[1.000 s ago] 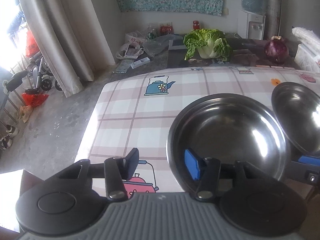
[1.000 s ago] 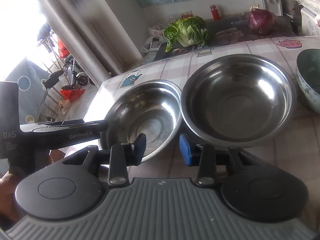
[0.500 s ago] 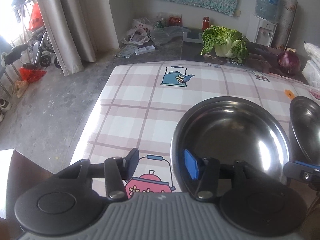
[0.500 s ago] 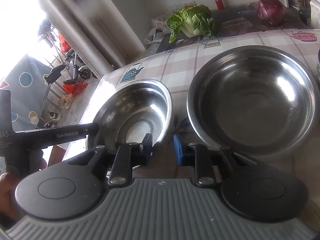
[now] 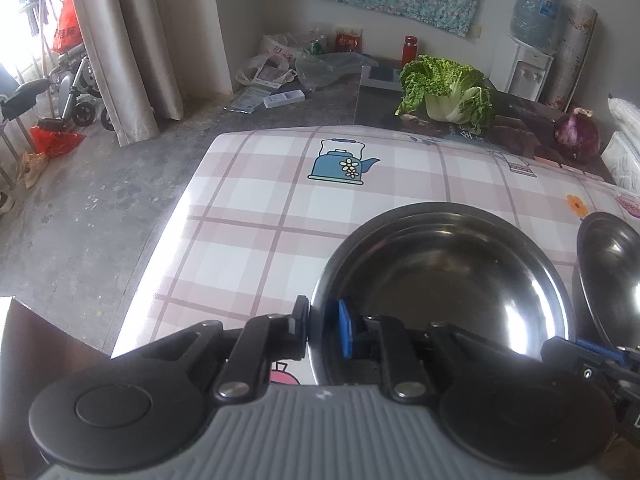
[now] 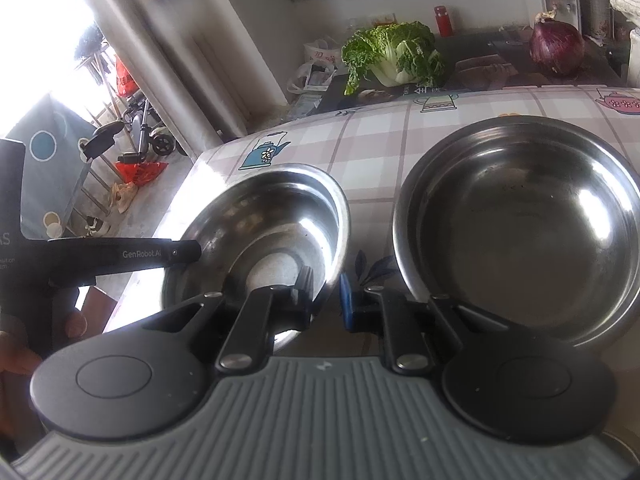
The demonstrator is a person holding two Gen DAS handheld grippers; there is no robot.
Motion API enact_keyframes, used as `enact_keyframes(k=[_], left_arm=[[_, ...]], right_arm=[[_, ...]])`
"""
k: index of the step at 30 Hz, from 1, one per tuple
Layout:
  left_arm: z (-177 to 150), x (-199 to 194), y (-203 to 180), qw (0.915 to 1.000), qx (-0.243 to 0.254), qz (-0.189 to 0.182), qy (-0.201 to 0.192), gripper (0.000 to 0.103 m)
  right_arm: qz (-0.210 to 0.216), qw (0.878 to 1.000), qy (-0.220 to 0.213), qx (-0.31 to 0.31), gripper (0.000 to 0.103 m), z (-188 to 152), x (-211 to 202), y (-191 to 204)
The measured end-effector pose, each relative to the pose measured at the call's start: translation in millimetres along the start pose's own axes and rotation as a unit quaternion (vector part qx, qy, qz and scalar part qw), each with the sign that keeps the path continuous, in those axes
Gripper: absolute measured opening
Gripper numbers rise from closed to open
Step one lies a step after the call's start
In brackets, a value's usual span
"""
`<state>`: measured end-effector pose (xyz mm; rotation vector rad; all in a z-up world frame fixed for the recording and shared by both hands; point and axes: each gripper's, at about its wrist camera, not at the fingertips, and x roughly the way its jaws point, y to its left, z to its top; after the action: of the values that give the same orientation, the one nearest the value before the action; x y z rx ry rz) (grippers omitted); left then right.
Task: Organize plates and bowls
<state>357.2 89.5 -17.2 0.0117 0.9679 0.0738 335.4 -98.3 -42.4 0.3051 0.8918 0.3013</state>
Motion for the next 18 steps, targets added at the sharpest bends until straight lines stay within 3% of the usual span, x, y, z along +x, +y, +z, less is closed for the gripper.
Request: enact_keyframes(k=[10,18], left_arm=[[8,-31,5,0.9997,-0.003,0.01,-0.02,0.016],[21,-78,-17,0.9981,0.016,0.006,-0.058,0.016]], right_arm=[[0.018,1.0,-0.012,-0.002,0.013,5,-17,9],[0.037,0.998,-0.04,0.003,0.013,17,-61,7]])
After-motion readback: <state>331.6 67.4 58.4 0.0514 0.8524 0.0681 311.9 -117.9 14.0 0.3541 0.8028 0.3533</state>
